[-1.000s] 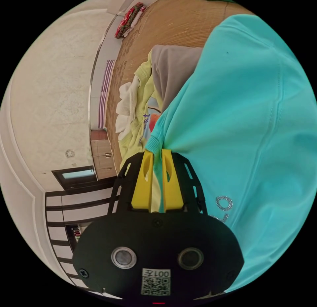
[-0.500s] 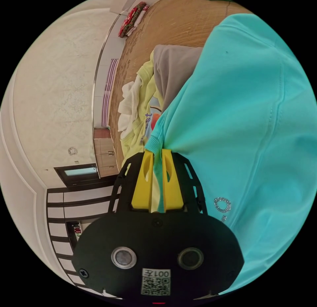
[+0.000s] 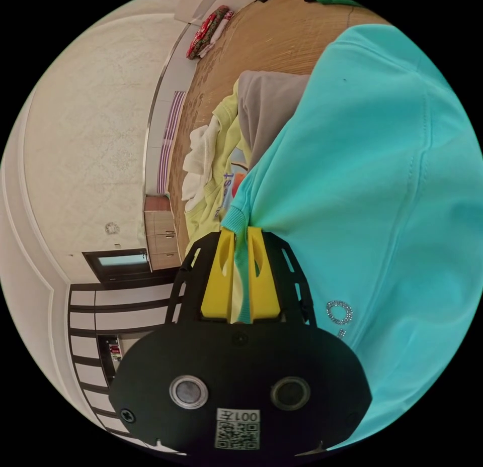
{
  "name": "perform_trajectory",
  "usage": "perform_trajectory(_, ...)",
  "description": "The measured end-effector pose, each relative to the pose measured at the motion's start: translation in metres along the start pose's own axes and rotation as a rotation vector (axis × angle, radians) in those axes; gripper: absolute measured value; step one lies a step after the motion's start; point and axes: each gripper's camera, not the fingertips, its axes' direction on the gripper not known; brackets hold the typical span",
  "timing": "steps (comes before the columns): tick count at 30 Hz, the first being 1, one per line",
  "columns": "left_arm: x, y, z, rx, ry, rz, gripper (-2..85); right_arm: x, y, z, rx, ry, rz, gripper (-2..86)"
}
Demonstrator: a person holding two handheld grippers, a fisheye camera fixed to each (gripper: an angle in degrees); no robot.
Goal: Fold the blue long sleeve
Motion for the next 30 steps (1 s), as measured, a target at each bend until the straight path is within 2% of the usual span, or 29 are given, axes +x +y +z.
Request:
perform_trajectory(4,-0.001,0.005,0.001,0.002,-0.004,0.002,4.1,0.0,0.003,-0.026,0.17,-0.113,0.04,1.9)
perform_trajectory(8,-0.004,0.01,0.002,0.001,-0.003,-0.001,4.0,-0.009,-0.01,-0.041,0.234,-0.058,0.055,2.0)
perform_trajectory(12,-0.007,0.016,0.005,0.004,-0.003,-0.002,4.0,-0.025,-0.031,-0.037,0.192,0.043,0.002,4.5)
perform_trajectory(14,-0.01,0.02,0.008,0.005,-0.005,-0.001,4.0,-0.035,-0.043,-0.022,0.077,0.171,-0.052,7.5)
perform_trajectory(17,-0.012,0.025,0.013,0.009,-0.008,0.0,4.1,-0.036,-0.05,-0.004,-0.008,0.2,-0.026,8.6)
perform_trajectory(22,-0.018,0.036,0.025,0.017,-0.011,0.007,4.2,-0.043,-0.059,0.0,0.016,0.138,-0.04,3.5)
perform_trajectory(25,-0.024,0.042,0.034,0.018,-0.008,0.006,4.5,-0.062,-0.062,-0.005,0.015,0.191,-0.085,1.3)
perform_trajectory(30,-0.036,0.057,0.051,0.034,-0.007,0.031,4.7,-0.095,-0.052,-0.061,0.217,0.084,-0.034,0.5)
